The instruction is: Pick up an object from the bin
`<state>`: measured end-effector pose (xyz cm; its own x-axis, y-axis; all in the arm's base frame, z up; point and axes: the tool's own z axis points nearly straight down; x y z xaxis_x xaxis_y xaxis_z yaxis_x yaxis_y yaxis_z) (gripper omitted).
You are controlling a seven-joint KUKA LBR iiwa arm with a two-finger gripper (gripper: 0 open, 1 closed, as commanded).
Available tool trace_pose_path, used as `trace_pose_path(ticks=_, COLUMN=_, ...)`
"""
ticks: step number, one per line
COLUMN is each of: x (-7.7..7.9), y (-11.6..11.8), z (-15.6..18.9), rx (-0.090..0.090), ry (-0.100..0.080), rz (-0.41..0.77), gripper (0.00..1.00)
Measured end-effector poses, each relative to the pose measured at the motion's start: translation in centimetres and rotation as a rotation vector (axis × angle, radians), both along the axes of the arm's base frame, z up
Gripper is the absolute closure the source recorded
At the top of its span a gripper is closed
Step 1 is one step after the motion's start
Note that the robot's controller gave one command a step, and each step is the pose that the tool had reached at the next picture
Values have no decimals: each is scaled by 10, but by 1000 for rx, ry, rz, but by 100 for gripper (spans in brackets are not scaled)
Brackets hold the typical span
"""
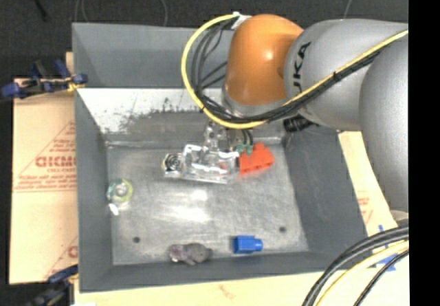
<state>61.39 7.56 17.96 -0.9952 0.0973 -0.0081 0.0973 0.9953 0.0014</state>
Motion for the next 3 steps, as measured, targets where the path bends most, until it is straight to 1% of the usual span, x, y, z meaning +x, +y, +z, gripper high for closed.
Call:
trace_pose_path(ticks=1, x=29, y=3, z=-9, rx=-2, ry=4, rz=40, gripper=100)
trace_pose_path(ticks=2, x=25, y=-50, z=18, rx=-6, ry=4, rz=290, gripper=100)
trace_pose_path(ticks=3, x=42, y=4, z=153, rx=-5, ry=-1, rz=679, gripper=100)
